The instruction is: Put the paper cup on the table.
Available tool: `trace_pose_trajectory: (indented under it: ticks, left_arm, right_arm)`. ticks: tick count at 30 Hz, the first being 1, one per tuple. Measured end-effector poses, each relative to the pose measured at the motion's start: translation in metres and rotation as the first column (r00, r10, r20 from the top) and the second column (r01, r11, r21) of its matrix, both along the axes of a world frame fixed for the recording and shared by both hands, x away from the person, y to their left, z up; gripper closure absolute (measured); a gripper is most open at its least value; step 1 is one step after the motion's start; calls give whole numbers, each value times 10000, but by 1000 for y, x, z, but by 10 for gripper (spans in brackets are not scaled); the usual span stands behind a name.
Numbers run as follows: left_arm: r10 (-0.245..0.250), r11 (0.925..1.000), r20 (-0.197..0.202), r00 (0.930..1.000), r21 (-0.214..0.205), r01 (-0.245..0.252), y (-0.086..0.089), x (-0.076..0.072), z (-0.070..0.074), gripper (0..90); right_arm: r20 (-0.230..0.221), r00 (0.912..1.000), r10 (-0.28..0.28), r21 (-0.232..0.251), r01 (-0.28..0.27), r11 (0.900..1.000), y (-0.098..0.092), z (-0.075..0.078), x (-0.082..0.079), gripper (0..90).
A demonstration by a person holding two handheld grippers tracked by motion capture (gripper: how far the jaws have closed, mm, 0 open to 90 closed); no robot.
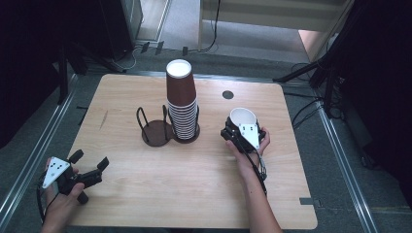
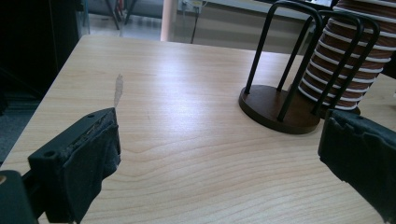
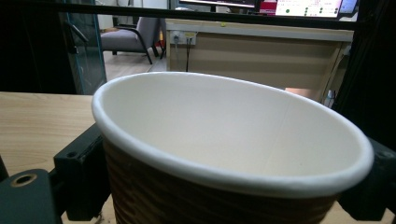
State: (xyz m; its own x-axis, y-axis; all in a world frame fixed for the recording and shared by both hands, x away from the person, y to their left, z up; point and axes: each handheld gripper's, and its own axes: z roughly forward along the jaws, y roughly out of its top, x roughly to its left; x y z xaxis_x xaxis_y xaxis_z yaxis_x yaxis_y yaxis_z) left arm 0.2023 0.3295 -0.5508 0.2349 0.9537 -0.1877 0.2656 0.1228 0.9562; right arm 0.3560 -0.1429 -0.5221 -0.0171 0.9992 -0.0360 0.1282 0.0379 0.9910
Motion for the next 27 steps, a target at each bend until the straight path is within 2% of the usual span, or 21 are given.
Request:
trace_pose_trajectory:
  ticks: [6,10,18,27]
  left_arm:
    - [-7,10000,-21,10000,-44,7,0,1,-1,0]
    - [1,10000,23,10000,-22,-1,0,0,0,0]
    - [10,10000,56,10000,8,-10,0,0,0,0]
    - [25,10000,48,10000,-47,-25,0,0,0,0]
  right_arm:
    - [28,10000,-82,-42,82,10000,-1,-4,5,91]
    - [-137,9998,-173,-116,171,9998,0,-9,7,89]
    - [126,9998,-162,-630,170,9979,2,-12,8,86]
    - [165,9997,-193,-795,206,9966,2,-17,11,84]
